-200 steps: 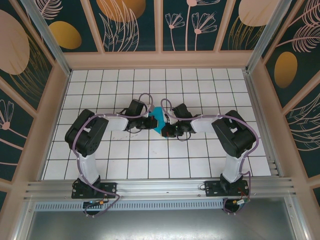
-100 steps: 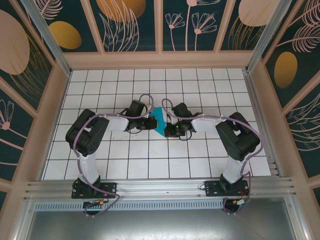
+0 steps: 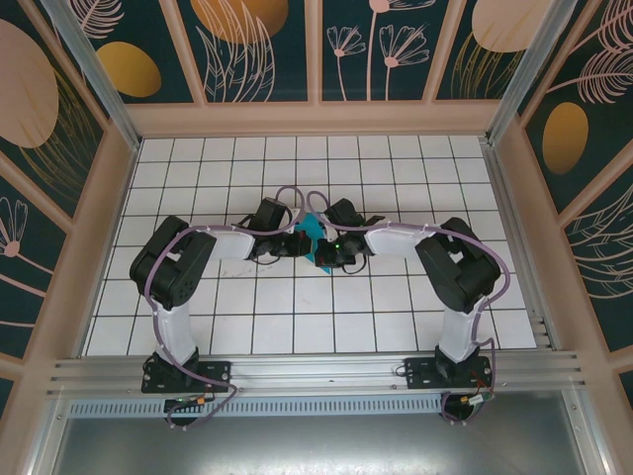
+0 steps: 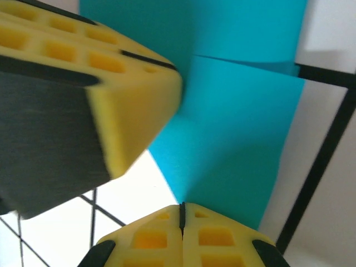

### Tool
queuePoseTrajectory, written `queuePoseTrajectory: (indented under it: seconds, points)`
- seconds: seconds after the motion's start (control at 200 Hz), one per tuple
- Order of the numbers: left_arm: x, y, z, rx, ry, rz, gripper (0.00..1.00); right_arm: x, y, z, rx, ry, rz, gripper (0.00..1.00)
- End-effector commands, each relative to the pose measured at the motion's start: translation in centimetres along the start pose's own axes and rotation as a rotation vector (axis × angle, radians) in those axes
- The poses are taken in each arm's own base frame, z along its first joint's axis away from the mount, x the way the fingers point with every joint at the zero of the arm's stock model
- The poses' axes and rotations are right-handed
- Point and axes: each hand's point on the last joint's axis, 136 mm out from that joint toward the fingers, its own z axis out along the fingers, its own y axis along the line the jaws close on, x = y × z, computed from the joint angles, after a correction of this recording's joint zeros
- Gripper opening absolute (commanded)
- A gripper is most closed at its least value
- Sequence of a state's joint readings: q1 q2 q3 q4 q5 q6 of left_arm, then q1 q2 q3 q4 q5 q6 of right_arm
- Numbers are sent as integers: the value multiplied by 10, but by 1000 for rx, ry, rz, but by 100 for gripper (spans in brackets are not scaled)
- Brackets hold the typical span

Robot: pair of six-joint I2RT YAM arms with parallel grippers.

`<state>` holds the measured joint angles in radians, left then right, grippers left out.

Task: Fold a paper plane with a square sheet of paper (fold left side to right side)
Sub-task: Third fold the triangle at the center of the table.

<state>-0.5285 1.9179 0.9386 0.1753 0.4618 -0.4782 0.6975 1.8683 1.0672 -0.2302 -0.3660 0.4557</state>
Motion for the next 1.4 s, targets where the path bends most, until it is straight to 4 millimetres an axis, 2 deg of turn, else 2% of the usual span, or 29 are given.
queuePoseTrajectory:
  seconds: [0.0,0.4,0.926,1.036,1.121,1.141,1.206,1.311,1.396]
  points:
    - [19,35,6,-134,41,-21,4,9,-9,3,45,37,34,0]
    - [16,41,8,-169,45,-8,3,41,-29,-8,104,91,55,0]
    - [13,42,6,-188,44,4,3,56,-46,-24,140,105,76,0]
    - [8,31,4,-145,34,1,7,46,-39,-35,120,55,54,0]
    - [1,11,-2,-65,21,-7,11,31,-29,-48,72,-19,23,0]
    - [-13,-2,-5,-34,-7,5,12,27,-26,-51,56,-38,14,0]
    - [-30,-24,-17,24,-46,17,18,13,-21,-62,9,-101,-16,0]
    - [-59,-50,-42,73,-119,38,30,-10,-13,-75,-70,-211,-59,15]
    - [-74,-59,-63,83,-175,33,41,-28,-8,-82,-127,-289,-92,30]
